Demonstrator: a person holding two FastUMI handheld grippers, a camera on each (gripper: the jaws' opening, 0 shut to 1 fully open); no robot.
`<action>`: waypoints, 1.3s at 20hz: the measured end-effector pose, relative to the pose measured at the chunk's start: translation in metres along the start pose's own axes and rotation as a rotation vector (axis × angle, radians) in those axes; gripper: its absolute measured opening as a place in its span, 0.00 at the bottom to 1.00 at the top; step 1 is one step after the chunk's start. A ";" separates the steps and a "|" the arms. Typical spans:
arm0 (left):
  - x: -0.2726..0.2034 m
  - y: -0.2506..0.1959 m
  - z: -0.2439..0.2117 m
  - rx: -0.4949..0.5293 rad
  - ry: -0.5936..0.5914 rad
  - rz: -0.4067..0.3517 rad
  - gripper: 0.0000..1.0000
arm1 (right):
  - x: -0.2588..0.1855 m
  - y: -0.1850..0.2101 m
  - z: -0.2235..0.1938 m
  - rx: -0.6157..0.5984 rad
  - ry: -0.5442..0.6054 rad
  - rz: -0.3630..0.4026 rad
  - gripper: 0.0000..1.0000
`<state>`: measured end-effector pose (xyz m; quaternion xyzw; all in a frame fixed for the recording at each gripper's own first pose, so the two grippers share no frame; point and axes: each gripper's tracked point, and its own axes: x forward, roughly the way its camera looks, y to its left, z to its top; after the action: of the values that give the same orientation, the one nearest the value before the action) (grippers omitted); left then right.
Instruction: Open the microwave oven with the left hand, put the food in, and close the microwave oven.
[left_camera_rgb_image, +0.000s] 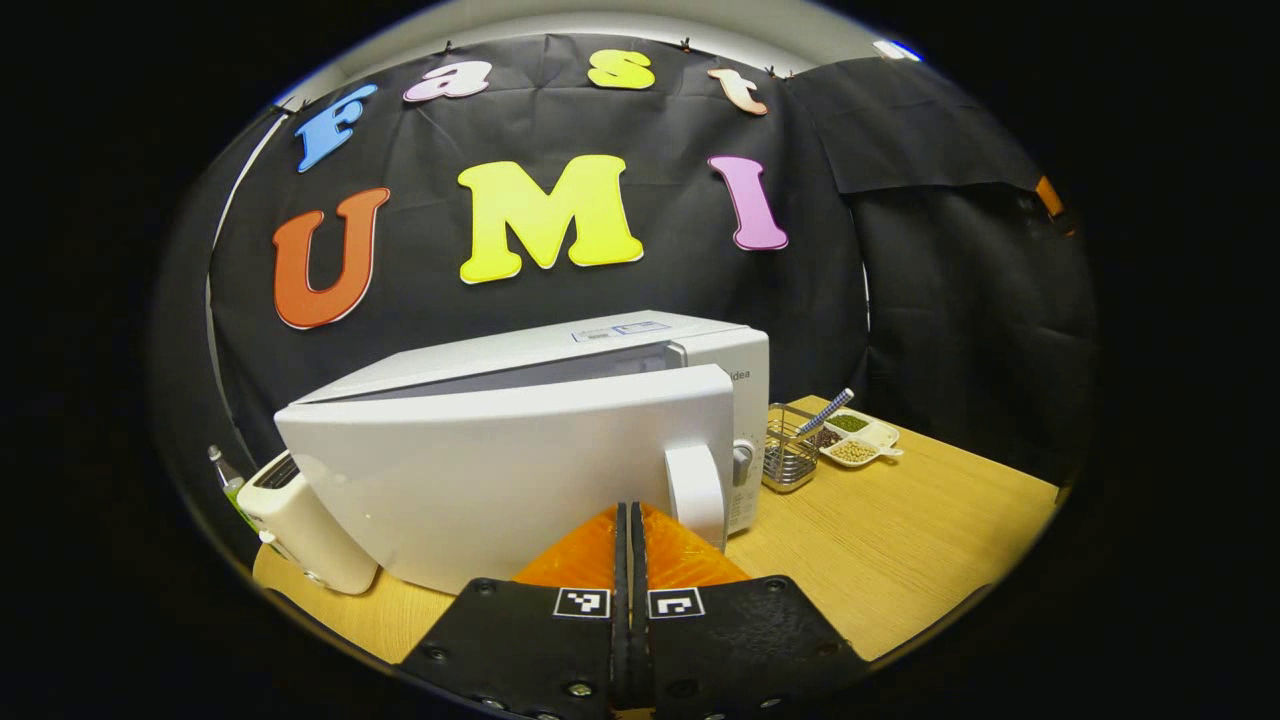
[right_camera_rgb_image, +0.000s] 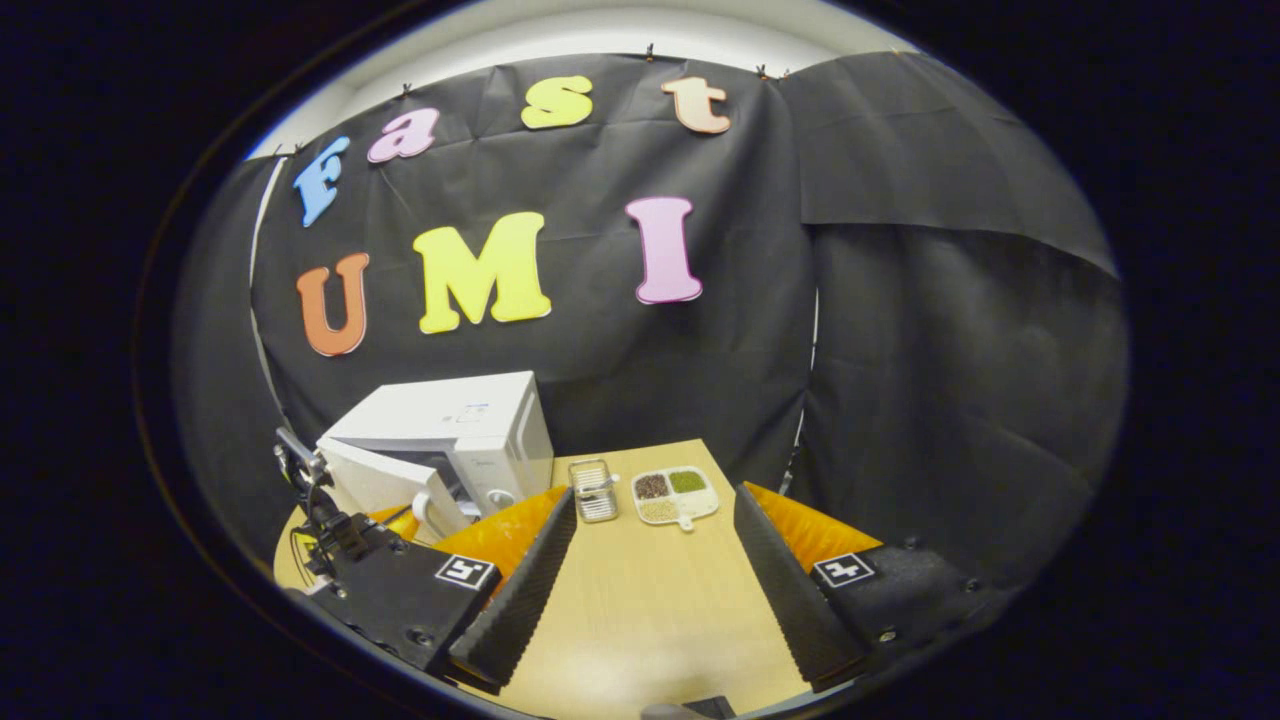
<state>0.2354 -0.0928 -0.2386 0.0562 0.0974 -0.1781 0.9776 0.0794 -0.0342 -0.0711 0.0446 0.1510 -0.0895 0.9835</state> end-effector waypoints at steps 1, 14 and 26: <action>0.006 0.001 0.000 -0.006 0.005 0.001 0.00 | 0.002 -0.001 0.000 0.000 0.006 -0.001 0.92; 0.055 0.000 0.007 -0.029 0.003 0.017 0.00 | 0.032 -0.003 -0.001 0.008 0.048 -0.001 1.00; 0.008 0.011 0.000 -0.113 0.046 0.075 0.00 | 0.021 0.035 0.006 -0.015 0.021 0.040 1.00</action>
<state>0.2465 -0.0849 -0.2397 0.0086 0.1275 -0.1344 0.9827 0.1078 -0.0039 -0.0701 0.0411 0.1610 -0.0682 0.9837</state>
